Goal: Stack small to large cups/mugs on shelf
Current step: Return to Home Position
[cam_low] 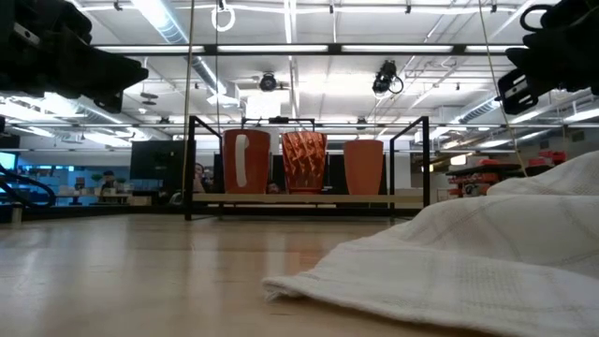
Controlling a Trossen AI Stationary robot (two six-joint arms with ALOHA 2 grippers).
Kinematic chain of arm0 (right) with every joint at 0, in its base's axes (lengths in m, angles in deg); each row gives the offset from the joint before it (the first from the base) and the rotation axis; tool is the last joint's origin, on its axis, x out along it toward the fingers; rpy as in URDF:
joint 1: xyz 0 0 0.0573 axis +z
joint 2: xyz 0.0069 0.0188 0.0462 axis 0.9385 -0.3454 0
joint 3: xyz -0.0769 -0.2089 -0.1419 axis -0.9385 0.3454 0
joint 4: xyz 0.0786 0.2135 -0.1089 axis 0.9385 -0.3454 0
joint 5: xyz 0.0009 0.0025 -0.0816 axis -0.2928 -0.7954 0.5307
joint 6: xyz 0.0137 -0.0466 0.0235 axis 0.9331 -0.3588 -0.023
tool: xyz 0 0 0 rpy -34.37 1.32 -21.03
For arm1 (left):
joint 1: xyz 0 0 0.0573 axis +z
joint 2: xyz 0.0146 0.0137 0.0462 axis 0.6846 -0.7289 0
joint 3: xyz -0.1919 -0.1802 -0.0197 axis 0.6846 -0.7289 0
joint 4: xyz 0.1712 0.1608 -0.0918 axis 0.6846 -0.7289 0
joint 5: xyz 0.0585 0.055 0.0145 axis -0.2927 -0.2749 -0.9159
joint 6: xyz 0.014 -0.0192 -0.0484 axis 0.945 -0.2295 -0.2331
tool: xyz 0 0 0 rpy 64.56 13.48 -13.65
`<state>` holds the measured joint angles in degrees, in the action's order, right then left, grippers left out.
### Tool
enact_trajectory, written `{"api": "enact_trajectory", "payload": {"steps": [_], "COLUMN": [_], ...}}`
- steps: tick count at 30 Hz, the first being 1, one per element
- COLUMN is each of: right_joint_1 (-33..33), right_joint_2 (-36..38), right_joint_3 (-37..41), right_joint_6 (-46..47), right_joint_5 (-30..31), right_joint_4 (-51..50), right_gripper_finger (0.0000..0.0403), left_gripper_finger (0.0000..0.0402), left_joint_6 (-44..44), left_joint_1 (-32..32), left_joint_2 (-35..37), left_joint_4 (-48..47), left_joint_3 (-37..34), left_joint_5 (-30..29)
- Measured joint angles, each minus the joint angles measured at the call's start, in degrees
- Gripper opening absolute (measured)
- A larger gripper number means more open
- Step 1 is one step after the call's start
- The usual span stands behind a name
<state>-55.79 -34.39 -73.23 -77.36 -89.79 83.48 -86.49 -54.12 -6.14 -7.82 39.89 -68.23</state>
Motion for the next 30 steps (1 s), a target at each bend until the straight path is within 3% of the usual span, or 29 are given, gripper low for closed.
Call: {"api": "enact_trajectory", "payload": {"steps": [30], "right_joint_1": [0.00], "right_joint_2": [0.00], "right_joint_3": [-0.02], "right_joint_6": [0.02], "right_joint_5": [0.00], "right_joint_4": [0.07], "right_gripper_finger": [0.0091], "left_gripper_finger": [0.0085], "left_joint_6": [0.00], "left_joint_1": [0.00], "left_joint_2": [0.00], "left_joint_4": [0.46], "left_joint_3": [-0.02], "left_joint_5": [0.00]}}
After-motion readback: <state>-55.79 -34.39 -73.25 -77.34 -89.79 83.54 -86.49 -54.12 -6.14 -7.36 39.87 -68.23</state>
